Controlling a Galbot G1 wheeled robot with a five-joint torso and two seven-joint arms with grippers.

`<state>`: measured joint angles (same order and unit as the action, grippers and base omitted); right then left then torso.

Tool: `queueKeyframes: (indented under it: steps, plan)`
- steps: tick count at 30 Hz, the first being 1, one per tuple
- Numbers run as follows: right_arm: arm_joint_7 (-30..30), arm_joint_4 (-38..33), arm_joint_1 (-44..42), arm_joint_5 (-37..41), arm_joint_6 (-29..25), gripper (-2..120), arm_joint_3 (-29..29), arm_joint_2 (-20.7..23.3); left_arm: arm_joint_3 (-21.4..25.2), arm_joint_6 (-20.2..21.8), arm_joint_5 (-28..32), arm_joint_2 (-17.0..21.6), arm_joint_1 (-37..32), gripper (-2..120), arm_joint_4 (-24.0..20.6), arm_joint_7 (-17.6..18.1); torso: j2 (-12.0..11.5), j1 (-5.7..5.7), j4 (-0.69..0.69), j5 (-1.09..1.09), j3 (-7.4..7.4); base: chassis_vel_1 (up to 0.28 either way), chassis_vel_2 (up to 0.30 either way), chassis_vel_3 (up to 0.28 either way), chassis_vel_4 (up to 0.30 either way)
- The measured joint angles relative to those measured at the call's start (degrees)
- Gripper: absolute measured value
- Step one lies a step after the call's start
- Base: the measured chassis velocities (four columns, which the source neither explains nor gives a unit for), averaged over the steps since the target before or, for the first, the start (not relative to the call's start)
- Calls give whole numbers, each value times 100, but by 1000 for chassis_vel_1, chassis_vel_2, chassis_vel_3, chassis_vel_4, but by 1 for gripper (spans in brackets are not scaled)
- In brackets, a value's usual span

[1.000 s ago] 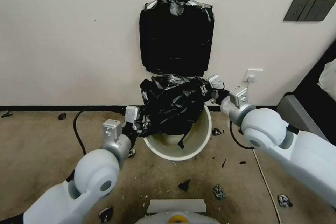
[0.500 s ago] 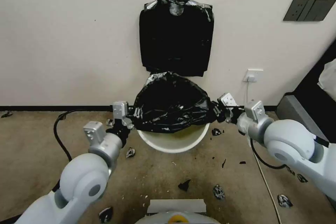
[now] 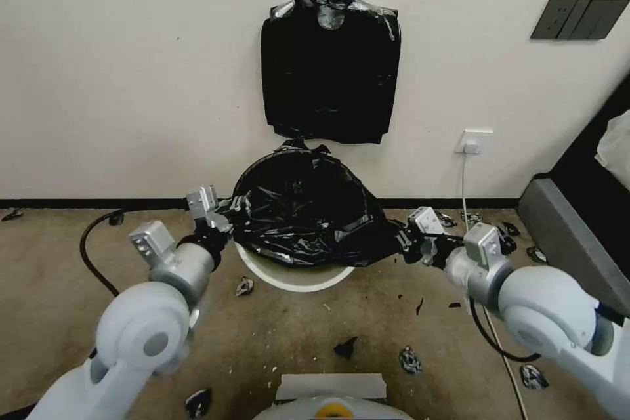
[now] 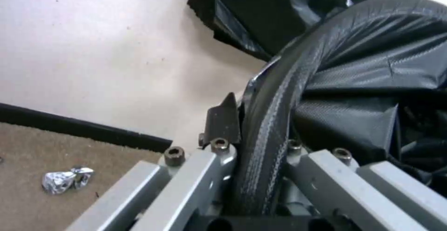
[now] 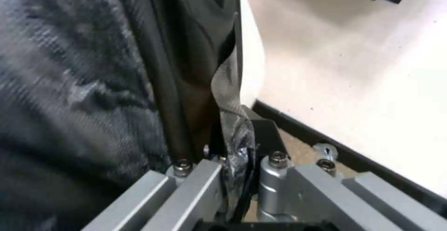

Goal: Place a trash bag onto the trash bin.

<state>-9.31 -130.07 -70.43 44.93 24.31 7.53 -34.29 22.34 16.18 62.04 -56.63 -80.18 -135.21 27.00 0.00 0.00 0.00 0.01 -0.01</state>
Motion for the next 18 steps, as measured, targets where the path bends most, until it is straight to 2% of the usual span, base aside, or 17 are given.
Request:
queueKeyframes:
  steps: [3, 7, 8, 10, 11, 13, 14, 16, 17, 18]
  plan:
    - [-112, 30, -44, 11, -186, 2, -2, -157, 2, 72, -25, 19, -54, 4, -37, 1, 0, 0, 0, -1, 0, 0, 0, 0, 0]
    - [-297, 7, -98, 111, -487, 18, 81, -302, 3, 217, -122, 76, -143, 3, -66, 8, 0, 0, 1, -1, 0, 0, 0, 0, 0]
    - [-297, 7, -98, 111, -487, 18, 81, -302, 3, 217, -122, 76, -143, 3, -66, 8, 0, 0, 1, -1, 0, 0, 0, 0, 0]
    - [-332, -107, -218, 294, -522, 28, 242, -323, 1, 281, -151, 80, -146, 3, -68, 31, 0, 0, 0, -1, 0, 0, 0, 0, 0]
    - [-332, -107, -218, 294, -522, 28, 242, -323, 1, 281, -151, 80, -146, 3, -68, 31, 0, 0, 0, -1, 0, 0, 0, 0, 0]
    - [-350, -257, -436, 410, -523, 40, 467, -314, 13, 326, -158, 78, -130, 3, -66, 69, 0, 0, 0, -1, 0, 0, 0, 0, 0]
    - [-350, -257, -436, 410, -523, 40, 467, -314, 13, 326, -158, 78, -130, 3, -66, 69, 0, 0, 0, -1, 0, 0, 0, 0, 0]
    - [-487, -419, -615, 452, -558, 52, 648, -324, 28, 392, -157, 78, -110, 3, -52, 127, 0, 0, 0, -1, 0, 0, 0, 0, 0]
    - [-487, -419, -615, 452, -558, 52, 648, -324, 28, 392, -157, 78, -110, 3, -52, 127, 0, 0, 0, -1, 0, 0, 0, 0, 0]
    - [-577, -488, -677, 463, -588, 57, 728, -350, 29, 420, -157, 79, -102, 3, -35, 155, 0, 0, -1, -1, 0, 0, 0, 0, 0]
